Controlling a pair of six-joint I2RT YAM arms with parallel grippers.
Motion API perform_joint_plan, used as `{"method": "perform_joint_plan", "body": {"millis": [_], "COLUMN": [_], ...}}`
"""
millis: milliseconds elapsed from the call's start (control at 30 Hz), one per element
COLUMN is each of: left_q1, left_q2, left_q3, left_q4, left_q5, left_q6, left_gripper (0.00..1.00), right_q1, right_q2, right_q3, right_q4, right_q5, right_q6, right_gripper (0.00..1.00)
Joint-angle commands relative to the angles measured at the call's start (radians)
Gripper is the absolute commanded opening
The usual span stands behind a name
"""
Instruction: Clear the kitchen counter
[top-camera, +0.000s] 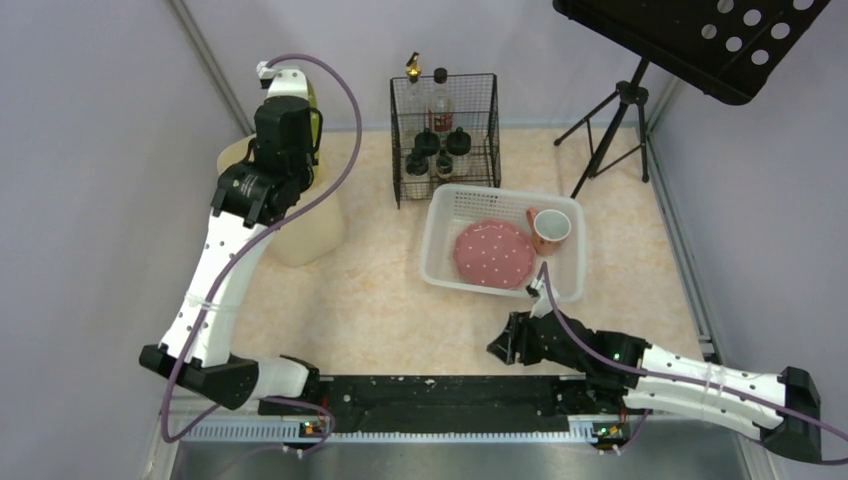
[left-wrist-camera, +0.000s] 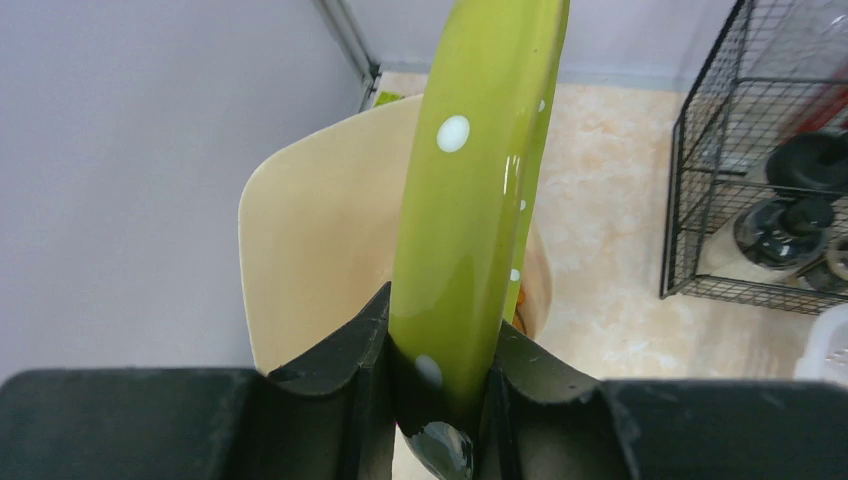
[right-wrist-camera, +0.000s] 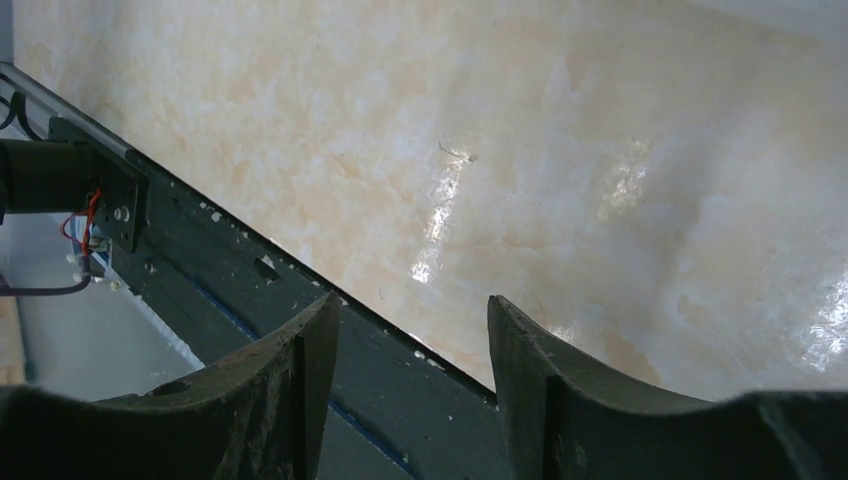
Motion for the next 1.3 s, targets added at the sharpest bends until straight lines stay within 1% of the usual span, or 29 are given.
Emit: {"method": "perform_joint_plan", "body": {"millis": [0,67,233,300,400,500,600,833,933,1033,1167,1267], "left_q1": [-0.055,-0.066,-0.066,-0.066,-0.066,-0.066,-0.066,-0.067,-0.071,-0.094,-0.135,-0.167], "left_q2": [-0.080,-0.085,-0.095,-0.100,-0.113,-0.134,-0.158,-0.196,-0.196,-0.175,-0.119,-0.069], "left_q3": [0.107,0.131,0.168,0.162,0.132,0.075,-0.015,-0.234,-0.326,-0.398,-0.446,-0.445], "left_q4": [0.168,0.142,0.059,0.046,0.057,0.098,0.150,0.312,0.400,0.464,0.521,0.543], "left_q5": [-0.081,-0.027,0.181,0.267,0.439,0.584,0.711,0.962,1.023,1.044,1.047,1.025], "left_q6": [0.021,-0.006,-0.125,-0.165,-0.231,-0.289,-0.341,-0.480,-0.537,-0.581,-0.615,-0.624], "left_gripper": [0.00,0.00,0.00,0.00,0.00,0.00,0.00,0.00,0.00,0.00,0.00,0.00], "right_q1": [0.009,0.008,0.009,0.008,0.009,0.008,0.008,0.008,0.008,0.008,0.008,0.008], "right_q2": [0.058,0.091,0.125,0.124,0.124,0.122,0.110,0.085,0.076,0.057,0.045,0.035], "right_q3": [0.096,0.124,0.197,0.232,0.296,0.370,0.439,0.592,0.634,0.654,0.662,0.652], "right_q4": [0.013,0.017,-0.005,-0.040,-0.103,-0.173,-0.232,-0.364,-0.395,-0.411,-0.424,-0.427], "right_q5": [0.030,0.022,0.029,0.054,0.094,0.146,0.203,0.262,0.286,0.302,0.310,0.303], "right_q6": [-0.036,-0.048,-0.073,-0.084,-0.114,-0.141,-0.157,-0.182,-0.189,-0.192,-0.192,-0.182], "right_gripper": [0.56,0.57,0.58,0.58,0.59,0.59,0.60,0.60,0.60,0.60,0.60,0.60]}}
